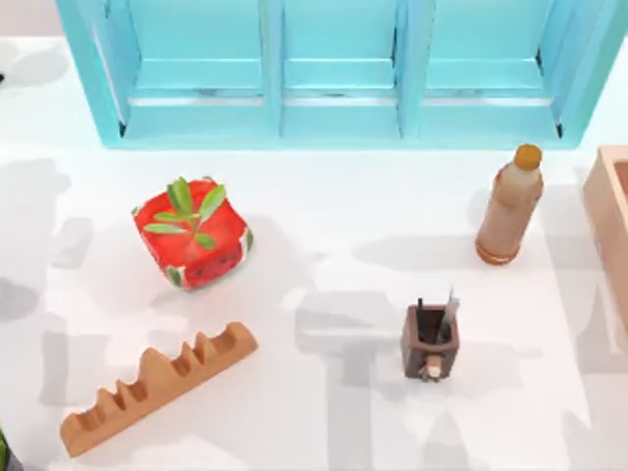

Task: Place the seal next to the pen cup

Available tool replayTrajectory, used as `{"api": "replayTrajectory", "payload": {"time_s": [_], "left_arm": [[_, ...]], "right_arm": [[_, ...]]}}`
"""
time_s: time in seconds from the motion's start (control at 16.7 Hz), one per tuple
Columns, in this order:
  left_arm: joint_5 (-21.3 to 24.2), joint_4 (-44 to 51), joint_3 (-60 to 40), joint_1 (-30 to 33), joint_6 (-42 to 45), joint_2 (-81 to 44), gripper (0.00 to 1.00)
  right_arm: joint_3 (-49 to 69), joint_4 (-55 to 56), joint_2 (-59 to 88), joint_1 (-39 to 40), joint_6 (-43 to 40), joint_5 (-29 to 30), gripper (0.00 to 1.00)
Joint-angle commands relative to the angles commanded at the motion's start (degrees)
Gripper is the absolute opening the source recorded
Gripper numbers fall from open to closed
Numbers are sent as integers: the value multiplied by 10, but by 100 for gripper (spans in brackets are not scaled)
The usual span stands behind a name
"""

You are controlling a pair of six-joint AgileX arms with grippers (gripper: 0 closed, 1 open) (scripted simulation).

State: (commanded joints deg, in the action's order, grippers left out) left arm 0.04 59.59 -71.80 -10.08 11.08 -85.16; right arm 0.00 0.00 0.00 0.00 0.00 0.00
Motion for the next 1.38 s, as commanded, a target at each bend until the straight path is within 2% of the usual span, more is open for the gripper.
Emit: {"api": "replayTrajectory", "payload": {"time_s": [0.3, 0.54, 0.96, 1.38], "left_arm": [[0, 123, -167, -22, 25, -177, 100], [0, 161, -220, -29, 33, -230, 100], [0, 137, -197, -27, 32, -233, 100], [0, -39, -63, -30, 35, -269, 100]], "right_arm": [[0, 0, 0, 0, 0, 0, 100], [0, 0, 0, 0, 0, 0, 100], [0, 0, 0, 0, 0, 0, 100], [0, 0, 0, 0, 0, 0, 100]]}}
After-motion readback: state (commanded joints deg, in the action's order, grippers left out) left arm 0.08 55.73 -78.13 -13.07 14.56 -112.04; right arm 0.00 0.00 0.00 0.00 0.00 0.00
